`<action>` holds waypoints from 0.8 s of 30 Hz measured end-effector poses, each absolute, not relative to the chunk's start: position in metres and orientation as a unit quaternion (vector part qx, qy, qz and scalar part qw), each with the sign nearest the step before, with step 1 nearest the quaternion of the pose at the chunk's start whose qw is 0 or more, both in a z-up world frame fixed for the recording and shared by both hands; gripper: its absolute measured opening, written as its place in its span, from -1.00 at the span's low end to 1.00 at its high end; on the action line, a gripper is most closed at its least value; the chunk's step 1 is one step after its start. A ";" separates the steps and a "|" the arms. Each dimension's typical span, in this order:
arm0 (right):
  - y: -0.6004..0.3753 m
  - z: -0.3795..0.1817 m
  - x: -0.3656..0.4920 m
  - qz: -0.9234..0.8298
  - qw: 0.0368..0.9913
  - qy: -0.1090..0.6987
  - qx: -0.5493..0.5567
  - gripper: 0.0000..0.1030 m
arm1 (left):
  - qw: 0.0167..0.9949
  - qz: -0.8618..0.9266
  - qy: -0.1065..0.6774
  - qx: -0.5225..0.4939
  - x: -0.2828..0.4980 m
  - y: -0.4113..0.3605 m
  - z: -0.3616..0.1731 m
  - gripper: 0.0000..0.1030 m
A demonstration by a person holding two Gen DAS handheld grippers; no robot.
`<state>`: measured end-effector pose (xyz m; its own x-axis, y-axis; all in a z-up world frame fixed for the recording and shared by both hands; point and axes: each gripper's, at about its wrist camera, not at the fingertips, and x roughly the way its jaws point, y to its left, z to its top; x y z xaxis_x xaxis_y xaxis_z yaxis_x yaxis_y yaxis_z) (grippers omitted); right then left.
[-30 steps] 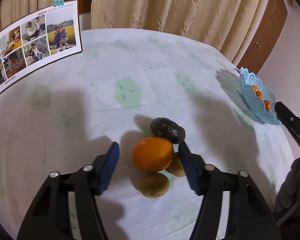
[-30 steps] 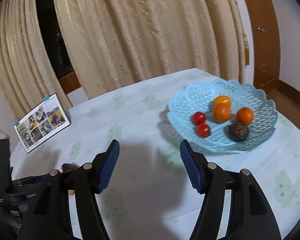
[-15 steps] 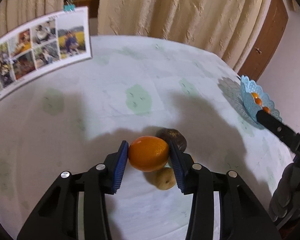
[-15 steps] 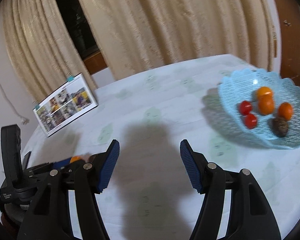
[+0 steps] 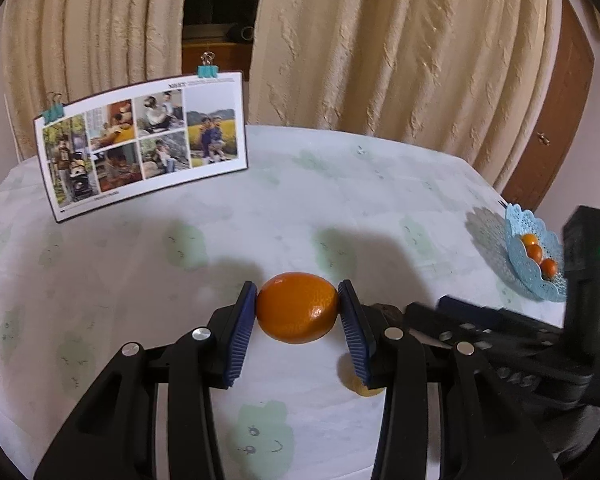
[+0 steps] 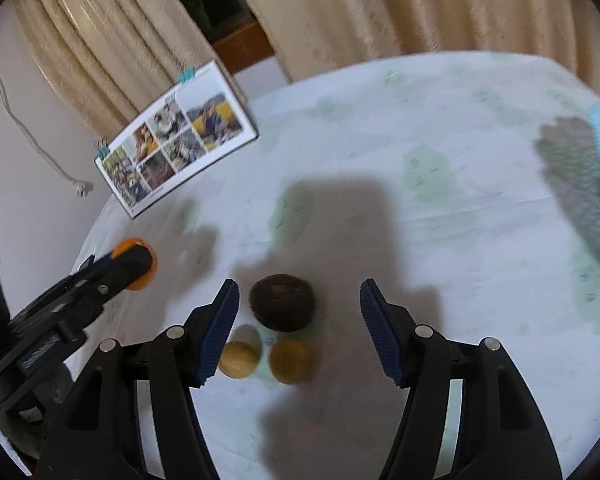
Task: Organize fruits
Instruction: 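Grasp the dark passion fruit with the right tool while the left tool holds the orange, then lower the passion fruit into the blue basket and open the right tool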
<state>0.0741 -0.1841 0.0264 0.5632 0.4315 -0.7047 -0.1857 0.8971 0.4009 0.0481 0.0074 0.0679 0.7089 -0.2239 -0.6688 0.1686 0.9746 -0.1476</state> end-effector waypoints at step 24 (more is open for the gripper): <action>-0.186 0.032 0.073 0.133 0.897 0.411 0.097 -0.17 | 0.925 -0.098 0.365 -0.039 0.046 0.011 0.067 -0.18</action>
